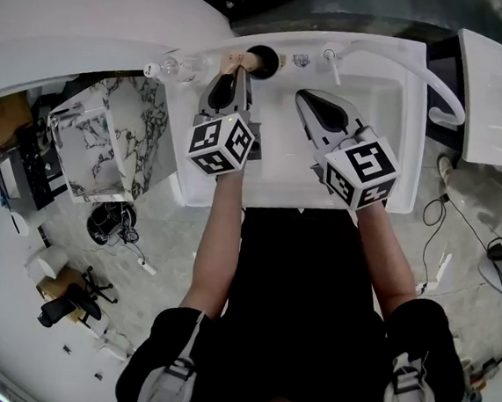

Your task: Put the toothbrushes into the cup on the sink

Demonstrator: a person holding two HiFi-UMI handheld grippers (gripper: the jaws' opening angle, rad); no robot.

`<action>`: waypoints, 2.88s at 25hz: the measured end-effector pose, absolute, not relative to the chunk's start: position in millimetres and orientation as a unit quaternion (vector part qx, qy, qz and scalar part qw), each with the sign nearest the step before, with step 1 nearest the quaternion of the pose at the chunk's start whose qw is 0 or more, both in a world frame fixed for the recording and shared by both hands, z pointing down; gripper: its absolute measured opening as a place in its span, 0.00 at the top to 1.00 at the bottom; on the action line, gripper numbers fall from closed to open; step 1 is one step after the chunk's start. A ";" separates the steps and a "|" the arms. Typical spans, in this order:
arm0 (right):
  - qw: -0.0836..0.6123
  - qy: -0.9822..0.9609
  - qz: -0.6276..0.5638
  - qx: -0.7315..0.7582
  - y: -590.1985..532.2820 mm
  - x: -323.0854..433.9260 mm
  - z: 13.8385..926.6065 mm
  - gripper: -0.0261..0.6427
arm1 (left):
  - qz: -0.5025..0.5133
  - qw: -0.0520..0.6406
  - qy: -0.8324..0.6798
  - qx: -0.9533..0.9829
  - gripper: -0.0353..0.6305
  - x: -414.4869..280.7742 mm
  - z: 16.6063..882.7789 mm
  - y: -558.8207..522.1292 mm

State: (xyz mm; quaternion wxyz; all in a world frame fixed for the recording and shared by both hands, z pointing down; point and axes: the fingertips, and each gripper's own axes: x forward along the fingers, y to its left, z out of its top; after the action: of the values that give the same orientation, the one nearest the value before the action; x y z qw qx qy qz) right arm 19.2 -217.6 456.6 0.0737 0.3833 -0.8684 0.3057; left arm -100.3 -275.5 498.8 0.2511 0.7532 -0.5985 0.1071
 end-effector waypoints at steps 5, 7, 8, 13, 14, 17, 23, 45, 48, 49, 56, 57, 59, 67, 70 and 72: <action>0.070 -0.867 0.305 0.389 -212.6 27.1 454.2 0.92 | 0.109 0.245 -0.604 0.751 0.81 -101.6 493.9 -273.5; 0.068 -0.868 0.304 0.387 -210.1 26.9 453.7 0.92 | 0.112 0.244 -0.604 0.750 0.81 -101.4 493.4 -269.9; 0.068 -0.869 0.303 0.386 -209.2 26.2 452.9 0.92 | 0.113 0.243 -0.605 0.750 0.81 -101.7 492.9 -268.1; 0.065 -0.874 0.304 0.374 -199.9 22.2 449.3 0.92 | 0.112 0.244 -0.612 0.744 0.81 -107.3 486.5 -250.7; 0.066 -0.875 0.304 0.371 -198.4 21.6 450.3 0.92 | 0.110 0.243 -0.614 0.743 0.81 -108.1 484.7 -246.7; 0.073 -0.878 0.303 0.364 -195.1 17.6 453.6 0.92 | 0.105 0.243 -0.617 0.741 0.81 -111.2 479.7 -234.3; 0.076 -0.881 0.301 0.357 -189.5 5.2 454.2 0.92 | 0.098 0.241 -0.615 0.744 0.82 -114.0 471.2 -217.0; 0.090 -0.864 0.236 0.435 -83.6 -44.2 411.5 0.92 | 0.054 0.214 -0.509 0.832 0.90 -125.6 439.0 -84.4; 0.085 -0.860 0.225 0.450 -58.7 -52.2 399.6 0.92 | 0.051 0.206 -0.493 0.844 0.91 -132.5 430.7 -55.4; 0.085 -0.860 0.220 0.453 -50.9 -54.3 396.4 0.92 | 0.049 0.202 -0.487 0.848 0.91 -134.4 426.9 -48.2; 0.085 -0.855 0.197 0.472 -1.9 -69.5 379.3 0.92 | 0.026 0.176 -0.466 0.867 0.93 -156.2 396.7 -5.4; 0.084 -0.854 0.195 0.475 5.2 -71.3 378.3 0.92 | 0.025 0.172 -0.462 0.870 0.93 -157.9 393.9 0.9; 0.084 -0.853 0.193 0.478 19.9 -76.3 377.5 0.92 | 0.021 0.167 -0.455 0.875 0.93 -159.7 388.8 12.2; 0.059 -0.853 0.198 0.480 62.0 -87.9 373.0 0.92 | 0.012 0.164 -0.426 0.889 0.93 -162.2 369.2 44.1; 0.032 -0.853 0.195 0.482 66.9 -85.3 361.8 0.92 | 0.011 0.162 -0.413 0.896 0.93 -157.1 363.5 52.4; 0.028 -0.855 0.189 0.482 69.8 -84.9 357.4 0.92 | 0.008 0.158 -0.410 0.898 0.93 -155.3 359.7 55.9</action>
State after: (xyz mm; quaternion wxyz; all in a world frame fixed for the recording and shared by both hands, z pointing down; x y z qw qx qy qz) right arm -84.9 69.8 357.4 0.0279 0.4818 -0.8552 0.1893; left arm -155.3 55.9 359.7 0.1583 0.8983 -0.4098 0.0076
